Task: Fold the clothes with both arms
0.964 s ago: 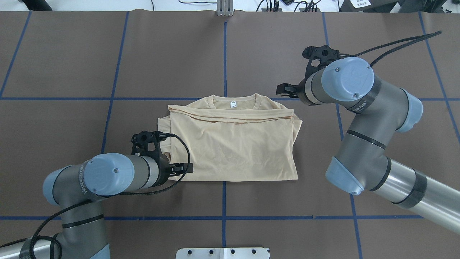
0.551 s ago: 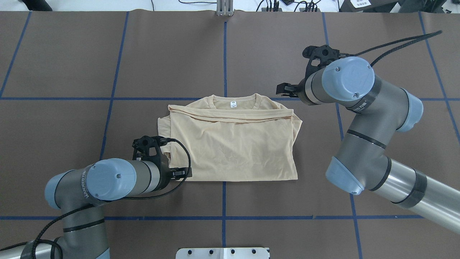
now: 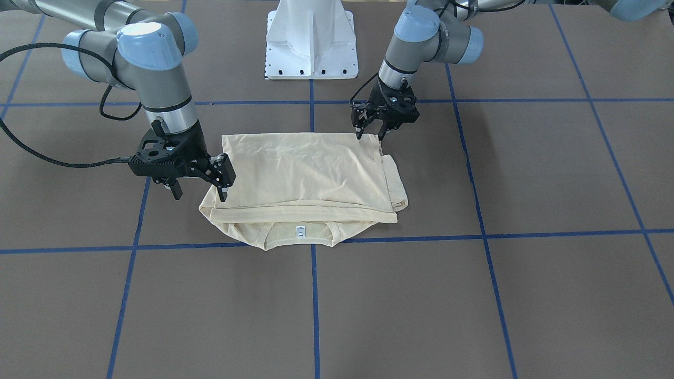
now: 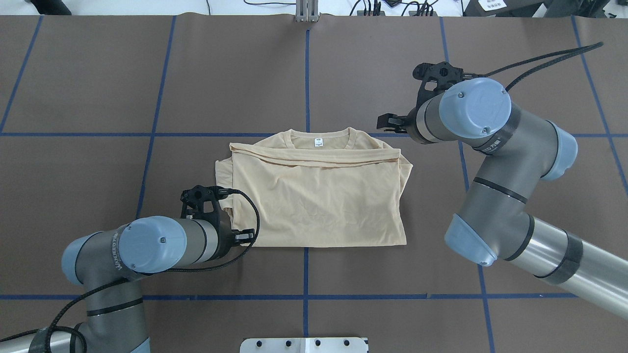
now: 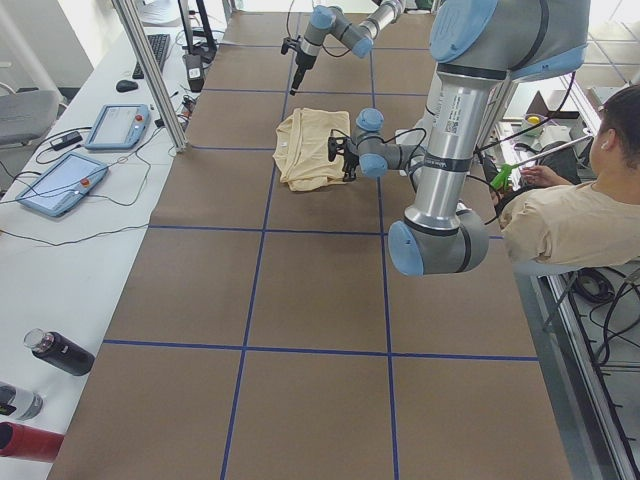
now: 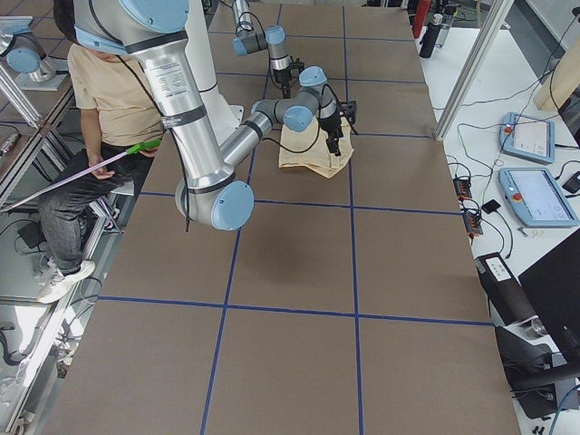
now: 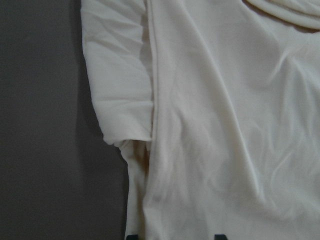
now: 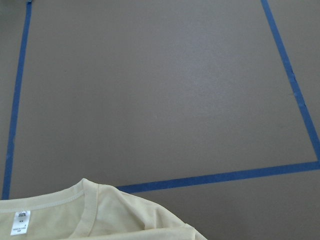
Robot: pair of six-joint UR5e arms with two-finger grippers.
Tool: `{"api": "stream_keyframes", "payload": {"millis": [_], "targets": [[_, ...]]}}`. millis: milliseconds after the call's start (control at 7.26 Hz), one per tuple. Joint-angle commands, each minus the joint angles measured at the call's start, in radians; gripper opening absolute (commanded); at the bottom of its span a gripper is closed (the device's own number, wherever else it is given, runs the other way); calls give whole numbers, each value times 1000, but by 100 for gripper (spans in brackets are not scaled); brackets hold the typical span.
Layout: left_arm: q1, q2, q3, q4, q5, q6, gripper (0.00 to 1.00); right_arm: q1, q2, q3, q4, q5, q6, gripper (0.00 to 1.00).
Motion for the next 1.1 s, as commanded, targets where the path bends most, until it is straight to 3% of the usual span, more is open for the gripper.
{"api": "stream_keyframes", "payload": {"millis": [0, 551, 826, 964], "targets": [[-10, 4, -12, 4, 2, 1, 0, 0, 0, 0, 0, 0, 2, 100], [-148, 25, 0, 14, 1, 158, 0, -1, 0, -2, 0, 0, 0, 100], [-307, 7, 135, 2, -1, 327, 0, -3, 0, -2, 0, 0, 0, 100], [-399, -63, 224, -2, -1, 425, 0, -3, 0, -3, 0, 0, -2, 100]]}}
